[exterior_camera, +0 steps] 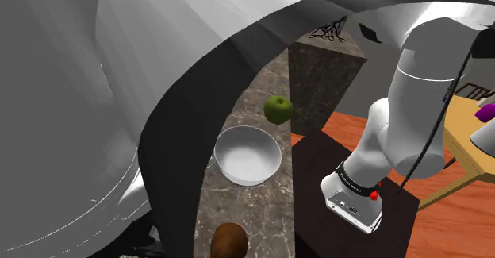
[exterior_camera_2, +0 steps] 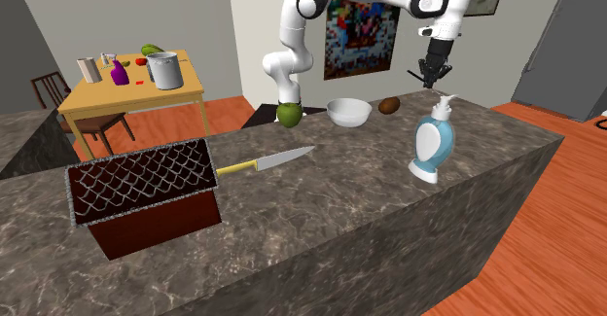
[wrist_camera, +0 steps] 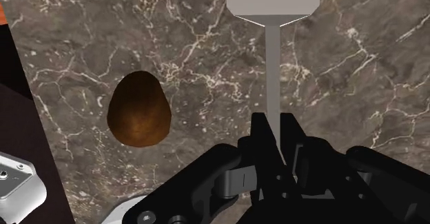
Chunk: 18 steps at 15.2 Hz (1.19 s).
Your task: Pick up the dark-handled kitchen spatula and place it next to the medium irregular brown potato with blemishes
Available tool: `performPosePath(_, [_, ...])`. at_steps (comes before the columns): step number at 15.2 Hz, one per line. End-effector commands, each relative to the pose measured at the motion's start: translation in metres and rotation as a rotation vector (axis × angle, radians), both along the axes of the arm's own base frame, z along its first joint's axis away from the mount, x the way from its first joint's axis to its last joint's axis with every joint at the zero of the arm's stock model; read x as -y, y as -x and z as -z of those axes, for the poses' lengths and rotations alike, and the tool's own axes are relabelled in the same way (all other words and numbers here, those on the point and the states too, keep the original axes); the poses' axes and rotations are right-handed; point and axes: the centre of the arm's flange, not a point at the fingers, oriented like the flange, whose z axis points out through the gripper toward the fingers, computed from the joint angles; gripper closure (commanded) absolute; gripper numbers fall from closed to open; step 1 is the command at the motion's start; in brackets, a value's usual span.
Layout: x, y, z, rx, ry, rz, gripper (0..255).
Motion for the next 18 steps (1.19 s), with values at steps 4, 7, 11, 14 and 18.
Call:
performPosePath(4, [-0.01, 0.009, 0.022, 0.0, 0.001, 0.002, 255])
performPosePath(7, [-0.01, 0.009, 0.037, 0.0, 0.001, 0.002, 255])
performPosePath(11, [-0.01, 0.009, 0.059, 0.0, 0.001, 0.002, 255])
performPosePath(14, [-0.01, 0.009, 0.074, 0.0, 0.001, 0.002, 255])
performPosePath(18, [-0.01, 0.009, 0.096, 0.0, 0.001, 0.002, 255])
